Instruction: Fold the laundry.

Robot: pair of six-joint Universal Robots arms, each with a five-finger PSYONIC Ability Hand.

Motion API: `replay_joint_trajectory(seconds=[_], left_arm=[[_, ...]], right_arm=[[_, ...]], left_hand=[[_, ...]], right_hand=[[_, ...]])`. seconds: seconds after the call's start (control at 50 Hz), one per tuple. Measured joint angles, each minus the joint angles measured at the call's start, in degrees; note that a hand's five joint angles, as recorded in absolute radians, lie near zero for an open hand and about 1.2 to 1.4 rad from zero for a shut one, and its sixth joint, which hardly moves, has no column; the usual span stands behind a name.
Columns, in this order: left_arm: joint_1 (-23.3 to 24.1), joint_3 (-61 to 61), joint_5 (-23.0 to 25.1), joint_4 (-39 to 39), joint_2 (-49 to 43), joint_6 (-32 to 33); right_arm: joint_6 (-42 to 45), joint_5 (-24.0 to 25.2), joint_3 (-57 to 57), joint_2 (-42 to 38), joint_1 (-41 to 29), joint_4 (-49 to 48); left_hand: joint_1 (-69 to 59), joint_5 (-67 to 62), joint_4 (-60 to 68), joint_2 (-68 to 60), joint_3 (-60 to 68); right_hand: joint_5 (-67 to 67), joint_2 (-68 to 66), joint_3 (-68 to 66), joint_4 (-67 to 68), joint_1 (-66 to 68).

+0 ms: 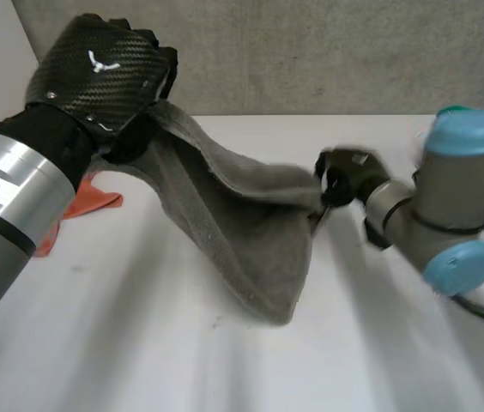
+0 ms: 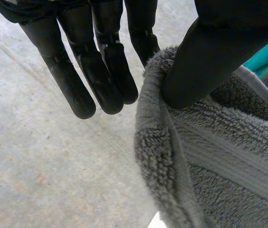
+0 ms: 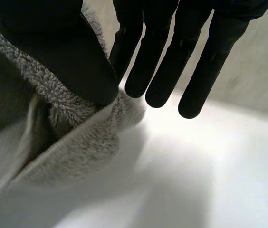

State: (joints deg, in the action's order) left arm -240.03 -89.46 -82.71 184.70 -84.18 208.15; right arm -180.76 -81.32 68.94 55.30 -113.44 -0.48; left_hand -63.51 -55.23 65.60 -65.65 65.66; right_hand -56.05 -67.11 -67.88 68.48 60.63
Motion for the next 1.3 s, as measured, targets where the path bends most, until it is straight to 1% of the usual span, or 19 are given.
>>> replay_joint_trajectory(seconds=[0.06,0.1,0.12,0.16,0.24,0.34,0.42,0.48,0.56,0.6,0.62,0.7,0.74,0.78,0.92,1.0,1.08,1.18,1.3], left_arm=[[-1.2,-0.2,0.0,0.0,1.1,0.0],[-3.1,-0.5,0.1,-0.2,1.9,0.0],[-3.4,-0.5,0.2,-0.2,2.0,0.0],[-5.5,-1.2,0.4,-0.3,2.2,0.0],[-8.2,-2.8,0.7,-0.3,1.1,-0.2],[-8.9,-4.6,0.9,0.0,-4.0,-0.7],[-8.0,-5.2,0.9,0.3,-12.2,-1.4],[-6.6,-4.3,0.8,1.1,-19.3,-1.7],[-5.5,-2.1,0.5,2.7,-26.6,-1.8],[-5.3,-1.2,0.4,3.1,-28.5,-1.8],[-5.3,-0.7,0.3,3.3,-29.3,-1.7],[-5.3,0.3,0.2,3.7,-30.6,-1.7],[-5.4,0.5,0.2,3.7,-30.2,-1.7],[-5.5,0.4,0.2,3.7,-29.7,-1.7],[-5.4,-1.4,0.2,3.5,-25.5,-1.7],[-5.2,-3.3,0.3,3.5,-22.8,-1.7],[-4.9,-5.2,0.5,3.6,-20.6,-1.7],[-4.6,-6.8,0.6,3.7,-18.8,-1.7],[-4.4,-8.0,0.7,3.7,-18.2,-1.6]], right_arm=[[7.7,-1.3,1.6,7.7,0.9,1.8],[17.2,-2.0,2.6,14.7,2.0,4.6],[18.5,-2.1,2.6,15.6,2.2,5.0],[26.4,-3.0,2.6,20.8,2.9,7.6],[34.4,-4.8,2.0,25.6,3.4,10.6],[37.3,-5.9,2.0,24.3,3.1,11.9],[39.1,-6.3,2.5,17.7,2.1,12.4],[40.2,-6.2,3.1,10.4,1.5,12.1],[40.7,-5.8,3.6,2.6,1.3,10.5],[40.6,-5.7,3.9,0.4,1.4,9.5],[40.4,-5.7,4.1,-0.6,1.5,8.8],[39.1,-5.5,5.5,-1.6,2.2,6.5],[37.3,-5.5,6.7,0.1,3.1,5.6],[35.7,-5.6,7.5,2.1,4.0,5.4],[28.7,-6.1,9.6,11.5,8.5,8.8],[25.8,-6.2,9.8,14.5,12.8,15.1],[22.9,-6.0,10.1,14.9,15.7,20.2],[18.3,-4.9,11.2,14.1,17.4,23.1],[14.0,0.2,12.7,10.2,18.5,23.3]], left_hand=[[0.0,0.0,0.0,0.0,0.0],[0.0,0.0,0.0,0.0,0.0],[0.0,0.0,0.0,0.0,0.0],[0.0,0.0,0.0,0.0,0.0],[0.0,0.0,0.0,0.0,0.0],[0.0,0.0,0.0,0.0,0.0],[0.0,0.0,0.0,0.0,0.0],[0.0,0.0,0.0,0.0,0.0],[0.0,0.1,0.0,0.0,0.0],[0.0,0.1,0.0,0.0,0.0],[0.0,0.1,0.0,0.0,0.0],[0.0,0.1,0.0,0.1,0.0],[0.0,0.1,0.0,0.1,0.0],[0.0,0.1,0.0,0.1,0.0],[0.0,0.2,-0.5,0.4,-0.4],[0.0,0.2,-0.8,0.7,-0.8],[0.0,0.2,-1.1,1.0,-1.1],[0.0,0.2,-1.1,1.1,-1.1],[0.0,0.2,-1.1,1.1,-1.1]], right_hand=[[-0.6,0.0,0.0,0.0,0.0],[-1.2,0.0,-0.1,0.0,0.0],[-1.3,0.0,-0.1,0.0,0.0],[-1.5,0.0,-0.1,0.0,0.0],[-2.2,0.0,-0.1,0.0,1.9],[-2.2,0.0,-0.1,0.0,2.2],[-2.3,0.0,-0.1,0.0,2.2],[-2.3,0.0,-0.1,0.0,2.2],[-2.3,0.0,-0.1,0.0,2.2],[-2.1,0.1,0.1,-0.1,2.2],[1.6,3.3,3.7,-4.1,1.5],[35.1,37.4,36.1,-36.4,-31.2],[46.1,46.4,46.8,-47.4,-39.8],[48.5,47.7,49.0,-49.9,-41.2],[51.2,50.8,50.8,-52.4,-43.4],[51.1,50.8,50.8,-52.4,-43.4],[51.1,50.8,50.8,-52.4,-43.4],[50.7,50.7,50.8,-52.3,-43.4],[45.5,47.9,47.9,-48.4,-41.6]])
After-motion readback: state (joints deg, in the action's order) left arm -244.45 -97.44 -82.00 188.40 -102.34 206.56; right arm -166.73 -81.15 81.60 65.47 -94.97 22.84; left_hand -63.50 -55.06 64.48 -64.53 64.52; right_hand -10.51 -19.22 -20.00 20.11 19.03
